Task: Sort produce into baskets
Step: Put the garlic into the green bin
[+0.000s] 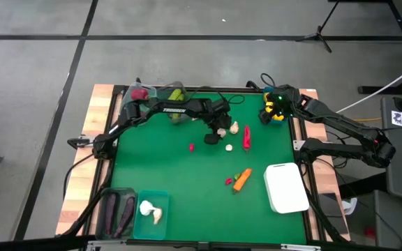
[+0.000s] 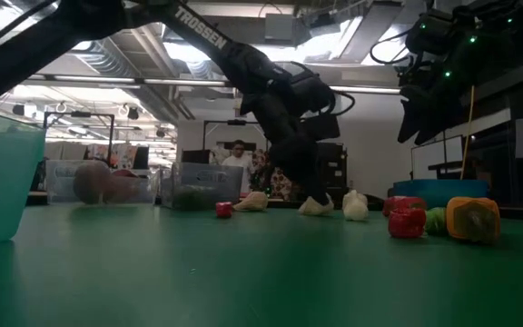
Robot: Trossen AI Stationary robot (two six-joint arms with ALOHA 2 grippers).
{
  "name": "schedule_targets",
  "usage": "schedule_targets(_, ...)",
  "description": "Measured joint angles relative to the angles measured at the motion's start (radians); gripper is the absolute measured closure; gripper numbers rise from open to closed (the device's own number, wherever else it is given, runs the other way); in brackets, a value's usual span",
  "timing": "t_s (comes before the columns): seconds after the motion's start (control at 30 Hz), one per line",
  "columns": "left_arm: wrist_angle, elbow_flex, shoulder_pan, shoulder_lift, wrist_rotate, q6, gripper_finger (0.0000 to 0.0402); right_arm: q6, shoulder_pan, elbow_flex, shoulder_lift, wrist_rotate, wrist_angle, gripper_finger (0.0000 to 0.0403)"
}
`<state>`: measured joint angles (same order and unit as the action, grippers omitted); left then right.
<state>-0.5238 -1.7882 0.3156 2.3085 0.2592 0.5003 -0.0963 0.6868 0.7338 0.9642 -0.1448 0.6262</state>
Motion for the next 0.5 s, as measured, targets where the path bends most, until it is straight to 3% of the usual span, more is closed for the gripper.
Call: schedule_targets(0.5, -0.012, -0.002, 0.003, 0.008, -0.084, -0.080, 0.0206, 0.000, 0.000, 0.000, 0.000, 0.000, -0.029, 0.0052)
